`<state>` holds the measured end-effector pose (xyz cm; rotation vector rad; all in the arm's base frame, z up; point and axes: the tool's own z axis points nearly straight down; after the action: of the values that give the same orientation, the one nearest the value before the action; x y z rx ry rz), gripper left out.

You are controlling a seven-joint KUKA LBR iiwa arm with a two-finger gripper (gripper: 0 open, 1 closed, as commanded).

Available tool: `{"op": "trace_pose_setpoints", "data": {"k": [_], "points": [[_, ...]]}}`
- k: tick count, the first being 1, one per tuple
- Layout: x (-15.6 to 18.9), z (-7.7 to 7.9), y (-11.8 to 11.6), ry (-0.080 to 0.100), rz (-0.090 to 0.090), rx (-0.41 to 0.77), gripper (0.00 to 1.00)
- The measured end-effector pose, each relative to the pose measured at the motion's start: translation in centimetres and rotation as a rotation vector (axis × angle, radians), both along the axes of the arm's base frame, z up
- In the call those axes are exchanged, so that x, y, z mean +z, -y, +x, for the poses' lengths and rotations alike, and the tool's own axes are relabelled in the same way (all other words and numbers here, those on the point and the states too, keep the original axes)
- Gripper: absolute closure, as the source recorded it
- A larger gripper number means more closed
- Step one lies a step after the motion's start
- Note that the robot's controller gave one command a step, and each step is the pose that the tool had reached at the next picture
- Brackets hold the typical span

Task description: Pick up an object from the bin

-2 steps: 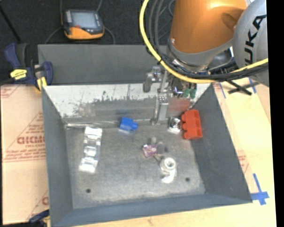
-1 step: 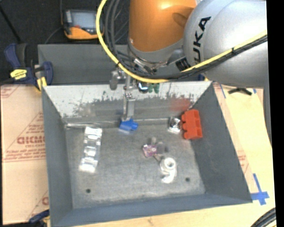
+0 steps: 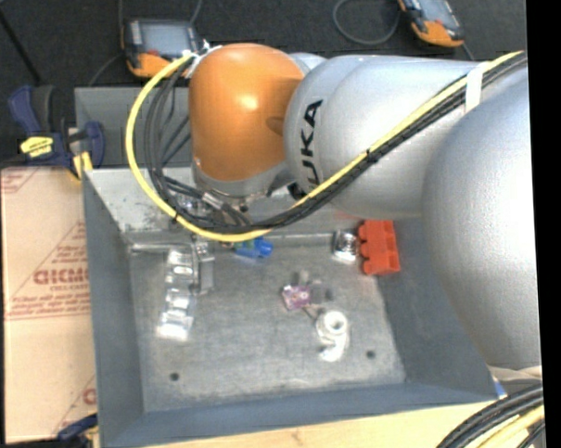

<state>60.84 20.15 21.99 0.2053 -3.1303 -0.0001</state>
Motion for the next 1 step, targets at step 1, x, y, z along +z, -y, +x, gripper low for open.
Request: {"op": "trace_pose_setpoints", "data": {"k": [1], "points": [[-13.68,-5.47,1.55,0.025,0.005,0.119,0.0]]}}
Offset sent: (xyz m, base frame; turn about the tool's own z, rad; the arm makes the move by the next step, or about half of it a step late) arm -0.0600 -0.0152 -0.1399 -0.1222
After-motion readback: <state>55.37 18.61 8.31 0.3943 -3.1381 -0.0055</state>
